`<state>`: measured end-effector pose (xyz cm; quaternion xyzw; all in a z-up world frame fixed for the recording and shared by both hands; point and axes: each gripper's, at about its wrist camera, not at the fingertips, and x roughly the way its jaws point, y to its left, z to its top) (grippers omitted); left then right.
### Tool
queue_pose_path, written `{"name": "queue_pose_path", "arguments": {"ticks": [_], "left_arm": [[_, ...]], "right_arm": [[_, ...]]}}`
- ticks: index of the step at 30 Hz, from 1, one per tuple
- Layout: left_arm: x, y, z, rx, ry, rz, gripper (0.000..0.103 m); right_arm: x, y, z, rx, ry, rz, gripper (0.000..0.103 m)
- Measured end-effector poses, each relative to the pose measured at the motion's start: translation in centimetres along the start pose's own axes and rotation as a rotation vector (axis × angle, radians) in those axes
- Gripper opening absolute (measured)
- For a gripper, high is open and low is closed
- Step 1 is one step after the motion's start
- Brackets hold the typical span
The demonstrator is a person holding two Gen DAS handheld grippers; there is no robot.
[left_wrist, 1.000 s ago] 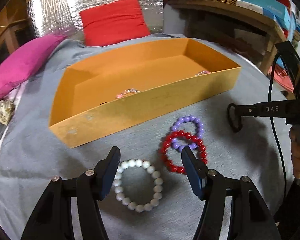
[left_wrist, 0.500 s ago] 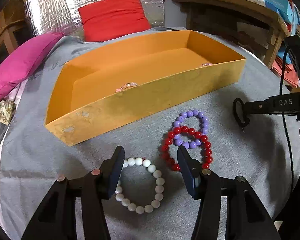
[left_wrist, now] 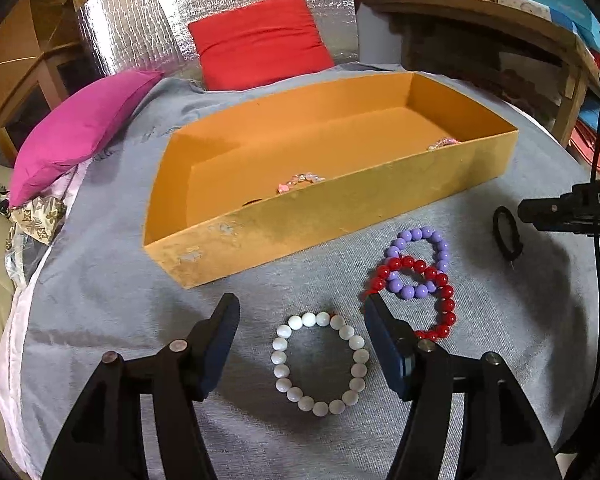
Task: Organize jewelry
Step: 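Withdraw both tools from the box and move the right tool over the black hair tie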
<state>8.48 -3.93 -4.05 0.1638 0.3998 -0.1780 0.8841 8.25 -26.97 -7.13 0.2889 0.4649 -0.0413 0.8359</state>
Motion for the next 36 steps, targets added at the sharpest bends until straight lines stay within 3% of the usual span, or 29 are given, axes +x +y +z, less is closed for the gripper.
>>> {"name": "queue_pose_path", "arguments": {"ticks": [15, 36], "left_arm": [[0.2, -0.3, 0.0, 0.008, 0.017, 0.039, 0.068], [0.9, 0.7, 0.1, -0.030, 0.048, 0.017, 0.069]], "right_arm": [[-0.1, 0.9, 0.0, -0.030, -0.007, 0.002, 0.039], [-0.1, 0.8, 0.3, -0.041, -0.001, -0.001, 0.039]]}}
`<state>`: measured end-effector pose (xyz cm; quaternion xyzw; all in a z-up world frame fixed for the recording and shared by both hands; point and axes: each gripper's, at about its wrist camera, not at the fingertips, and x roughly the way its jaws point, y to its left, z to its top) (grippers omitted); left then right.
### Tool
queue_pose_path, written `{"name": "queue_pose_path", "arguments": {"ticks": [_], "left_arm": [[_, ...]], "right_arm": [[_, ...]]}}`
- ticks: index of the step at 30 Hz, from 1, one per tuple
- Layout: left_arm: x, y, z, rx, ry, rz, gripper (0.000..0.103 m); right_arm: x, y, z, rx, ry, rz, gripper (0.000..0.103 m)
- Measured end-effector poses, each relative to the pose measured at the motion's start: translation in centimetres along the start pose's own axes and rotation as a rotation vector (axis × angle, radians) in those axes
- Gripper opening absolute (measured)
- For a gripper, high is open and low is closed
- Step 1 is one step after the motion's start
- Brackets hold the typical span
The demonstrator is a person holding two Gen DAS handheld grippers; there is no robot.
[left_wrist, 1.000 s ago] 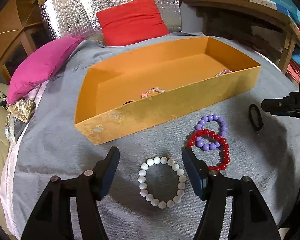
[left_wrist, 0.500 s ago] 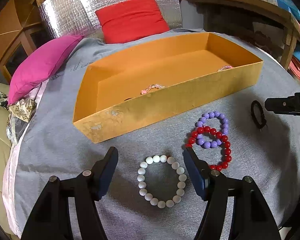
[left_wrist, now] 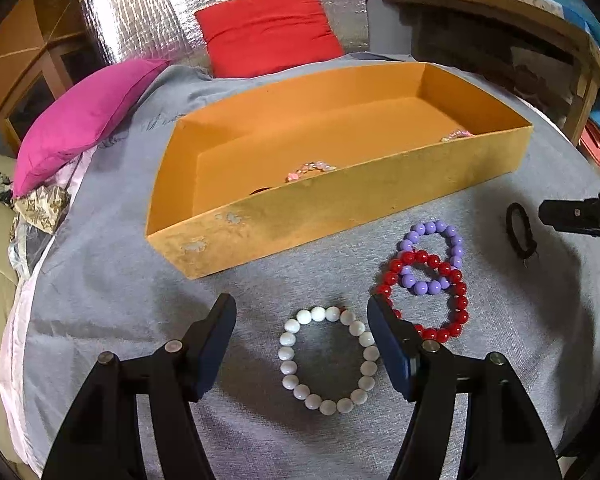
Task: Organize jewelry
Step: 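Withdraw both tools from the box and move the right tool over the black hair tie, then close the right tool on the black hair tie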
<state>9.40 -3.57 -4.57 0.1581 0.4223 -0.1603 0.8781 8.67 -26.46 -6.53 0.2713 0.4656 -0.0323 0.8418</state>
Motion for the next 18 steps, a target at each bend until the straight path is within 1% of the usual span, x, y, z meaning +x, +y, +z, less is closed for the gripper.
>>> {"name": "queue_pose_path", "arguments": {"ticks": [6, 8, 11, 15, 18], "left_arm": [[-0.3, 0.8, 0.0, -0.021, -0.010, -0.039, 0.069], [-0.5, 1.4, 0.0, -0.032, -0.018, -0.033, 0.069], [-0.4, 2.7, -0.1, -0.079, -0.009, -0.027, 0.069], [-0.4, 4.1, -0.1, -0.100, -0.010, -0.005, 0.069], [-0.3, 5.2, -0.3, -0.135, -0.005, 0.003, 0.069]], "right_arm": [[-0.1, -0.3, 0.0, 0.013, -0.001, 0.004, 0.039], [-0.2, -0.4, 0.1, 0.013, -0.002, 0.005, 0.039], [-0.2, -0.4, 0.1, 0.012, -0.003, 0.004, 0.039], [-0.3, -0.6, 0.2, 0.023, -0.004, 0.005, 0.039], [-0.3, -0.6, 0.2, 0.027, -0.002, 0.007, 0.039]]}}
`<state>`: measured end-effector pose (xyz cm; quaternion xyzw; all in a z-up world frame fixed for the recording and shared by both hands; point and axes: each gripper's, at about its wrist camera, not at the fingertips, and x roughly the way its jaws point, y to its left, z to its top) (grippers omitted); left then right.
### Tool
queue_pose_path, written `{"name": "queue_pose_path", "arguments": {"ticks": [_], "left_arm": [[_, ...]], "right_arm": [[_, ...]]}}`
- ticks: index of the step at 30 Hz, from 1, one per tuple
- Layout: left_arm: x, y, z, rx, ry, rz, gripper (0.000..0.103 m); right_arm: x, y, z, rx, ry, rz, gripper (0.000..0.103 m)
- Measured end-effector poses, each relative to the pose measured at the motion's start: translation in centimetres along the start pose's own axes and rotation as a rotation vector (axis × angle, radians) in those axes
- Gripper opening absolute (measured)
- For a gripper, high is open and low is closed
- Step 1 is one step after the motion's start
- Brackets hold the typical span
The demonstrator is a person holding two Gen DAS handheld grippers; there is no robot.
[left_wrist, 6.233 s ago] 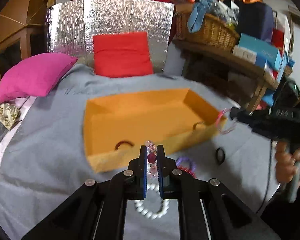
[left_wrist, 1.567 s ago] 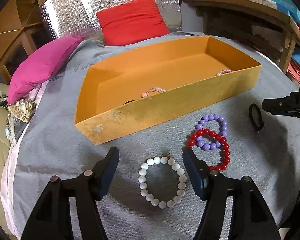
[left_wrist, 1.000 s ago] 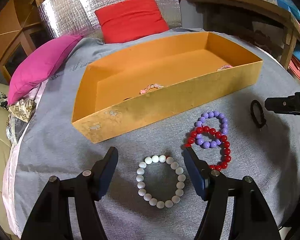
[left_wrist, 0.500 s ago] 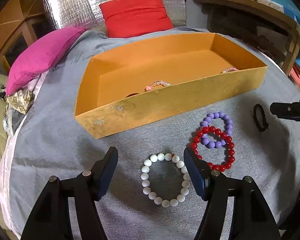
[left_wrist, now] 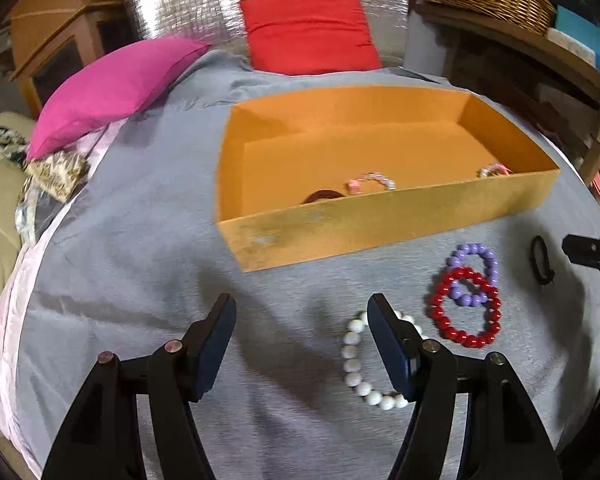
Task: Organize jewelry
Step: 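Close the right tool on the black hair tie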
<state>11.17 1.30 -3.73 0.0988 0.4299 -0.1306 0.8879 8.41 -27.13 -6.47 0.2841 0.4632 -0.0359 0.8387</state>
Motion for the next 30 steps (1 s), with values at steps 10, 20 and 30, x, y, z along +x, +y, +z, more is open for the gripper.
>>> {"name": "queue_pose_path", "arguments": {"ticks": [10, 20, 30], "left_arm": [[-0.5, 1.1, -0.4, -0.017, -0.001, 0.014, 0.069], [-0.5, 1.7, -1.0, -0.025, 0.016, 0.022, 0.069], [0.0, -2.1, -0.3, -0.008, 0.008, -0.152, 0.069]], "right_arm": [[0.2, -0.2, 0.4, 0.018, -0.008, -0.022, 0.045], [1.2, 1.2, 0.0, 0.009, 0.014, -0.028, 0.046], [1.6, 1.1, 0.4, -0.019, -0.001, -0.058, 0.046]]}}
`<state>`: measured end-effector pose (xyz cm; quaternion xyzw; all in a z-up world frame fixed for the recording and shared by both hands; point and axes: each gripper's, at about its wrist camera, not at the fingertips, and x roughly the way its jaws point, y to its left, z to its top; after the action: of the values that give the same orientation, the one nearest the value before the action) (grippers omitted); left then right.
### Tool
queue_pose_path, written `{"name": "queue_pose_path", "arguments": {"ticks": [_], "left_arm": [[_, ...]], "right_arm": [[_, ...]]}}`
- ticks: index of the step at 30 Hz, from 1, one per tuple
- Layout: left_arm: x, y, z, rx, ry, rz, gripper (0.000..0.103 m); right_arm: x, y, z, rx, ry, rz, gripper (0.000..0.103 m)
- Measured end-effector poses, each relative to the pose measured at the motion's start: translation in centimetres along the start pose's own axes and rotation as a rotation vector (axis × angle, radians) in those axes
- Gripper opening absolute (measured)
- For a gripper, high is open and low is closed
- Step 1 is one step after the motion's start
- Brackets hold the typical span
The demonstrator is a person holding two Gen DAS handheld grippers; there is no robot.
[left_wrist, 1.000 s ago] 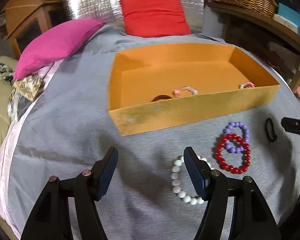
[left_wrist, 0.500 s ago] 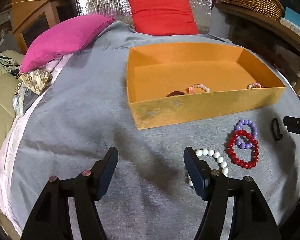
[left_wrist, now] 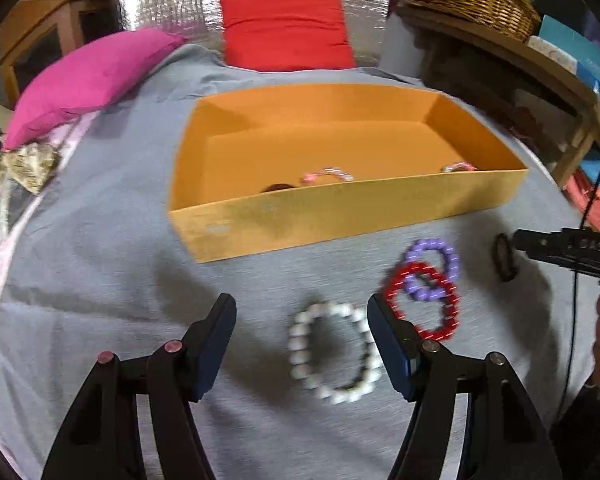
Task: Organize jewelry
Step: 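Close the right tool on the black hair tie, then grasp the red bead bracelet with the left tool while the right tool lifts the black hair tie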
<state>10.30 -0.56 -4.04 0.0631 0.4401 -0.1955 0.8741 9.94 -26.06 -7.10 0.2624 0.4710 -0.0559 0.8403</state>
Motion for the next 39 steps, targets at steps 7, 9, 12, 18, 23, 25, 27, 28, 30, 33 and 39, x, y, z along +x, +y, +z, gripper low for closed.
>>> {"name": "queue_pose_path", "arguments": {"ticks": [7, 9, 12, 18, 23, 25, 27, 28, 30, 33, 39], "left_arm": [[1.4, -1.9, 0.5, -0.005, 0.002, -0.080, 0.069], [1.5, -2.3, 0.5, 0.010, -0.003, -0.117, 0.069], [1.9, -2.9, 0.4, 0.042, -0.001, -0.118, 0.068], [3.2, -3.7, 0.1, 0.081, 0.040, -0.132, 0.048], [3.1, -4.1, 0.2, 0.094, 0.034, -0.125, 0.048], [3.4, -4.2, 0.5, 0.089, 0.035, -0.114, 0.048], [3.7, -4.0, 0.5, 0.082, 0.044, -0.119, 0.048], [3.9, -4.0, 0.5, 0.084, 0.048, -0.124, 0.048], [4.0, -4.2, 0.4, 0.091, 0.050, -0.137, 0.048], [4.3, -4.5, 0.5, 0.104, 0.054, -0.165, 0.036], [4.0, -4.8, 0.3, 0.105, 0.059, -0.189, 0.015]], "right_arm": [[0.1, -1.2, 1.6, -0.023, 0.003, 0.035, 0.046], [0.6, -1.3, 1.7, -0.013, 0.033, 0.050, 0.046], [1.5, -1.0, 1.8, -0.018, 0.051, 0.056, 0.046], [2.4, 0.0, 1.7, -0.056, 0.030, 0.040, 0.044], [2.7, 1.3, 1.6, -0.117, 0.018, 0.006, 0.028], [3.0, 2.0, 1.5, -0.141, 0.012, -0.018, 0.022], [3.1, 2.3, 1.2, -0.160, 0.006, -0.038, 0.019], [3.0, 2.3, 1.0, -0.164, 0.004, -0.042, 0.019], [2.9, 2.5, 0.8, -0.171, 0.003, -0.041, 0.019], [3.1, 2.5, 0.7, -0.171, 0.011, -0.043, 0.019], [3.4, 2.4, 0.7, -0.146, 0.016, -0.050, 0.020]]}}
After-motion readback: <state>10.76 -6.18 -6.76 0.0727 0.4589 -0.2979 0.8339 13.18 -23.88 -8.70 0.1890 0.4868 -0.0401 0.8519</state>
